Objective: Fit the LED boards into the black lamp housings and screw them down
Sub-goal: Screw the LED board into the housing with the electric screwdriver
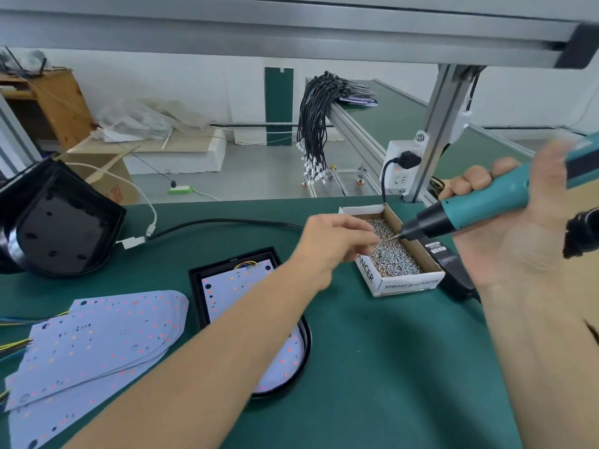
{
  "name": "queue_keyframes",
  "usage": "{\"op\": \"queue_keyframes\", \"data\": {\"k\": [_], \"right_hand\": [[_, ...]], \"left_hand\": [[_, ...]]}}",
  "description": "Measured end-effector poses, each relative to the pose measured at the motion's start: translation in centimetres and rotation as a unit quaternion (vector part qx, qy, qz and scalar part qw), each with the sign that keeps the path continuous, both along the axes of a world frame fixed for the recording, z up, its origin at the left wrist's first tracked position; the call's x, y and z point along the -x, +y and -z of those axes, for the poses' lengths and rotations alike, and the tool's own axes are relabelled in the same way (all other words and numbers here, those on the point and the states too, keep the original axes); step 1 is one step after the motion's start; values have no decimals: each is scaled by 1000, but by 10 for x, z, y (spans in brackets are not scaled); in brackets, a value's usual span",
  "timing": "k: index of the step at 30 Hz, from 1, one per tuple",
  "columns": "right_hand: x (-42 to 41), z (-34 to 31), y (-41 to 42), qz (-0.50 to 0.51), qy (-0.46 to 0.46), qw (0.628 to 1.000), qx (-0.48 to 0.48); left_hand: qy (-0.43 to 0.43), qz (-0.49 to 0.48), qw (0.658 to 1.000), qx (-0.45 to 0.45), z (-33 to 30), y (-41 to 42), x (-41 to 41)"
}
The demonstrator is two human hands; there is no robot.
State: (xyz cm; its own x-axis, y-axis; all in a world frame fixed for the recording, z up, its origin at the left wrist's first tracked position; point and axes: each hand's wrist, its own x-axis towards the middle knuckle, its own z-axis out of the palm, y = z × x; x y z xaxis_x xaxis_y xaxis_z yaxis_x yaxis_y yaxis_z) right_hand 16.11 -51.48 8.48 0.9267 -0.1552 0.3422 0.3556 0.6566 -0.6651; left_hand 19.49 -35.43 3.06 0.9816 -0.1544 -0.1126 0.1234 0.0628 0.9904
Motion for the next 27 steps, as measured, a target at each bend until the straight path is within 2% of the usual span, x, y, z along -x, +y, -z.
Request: {"op": "queue_keyframes", "data": {"k": [4,7,13,17,22,27], "right_hand": [[6,4,27,-78,-15,996,-31],[12,6,59,-133,-27,990,-38],[22,12,119,-161,-14,986,-25],[25,13,136,-171,-20,985,-13],[26,9,141,-141,-23,990,-5],[29,8,141,-124,-16,992,3]], "left_hand": [[60,-10,987,150,-8,60,32],[86,-28,975,205,-4,94,58],[154,-83,937,302,15,127,90],[133,-91,939,304,17,136,99],[114,-71,953,271,17,140,105],[112,-72,952,277,17,137,103]]}}
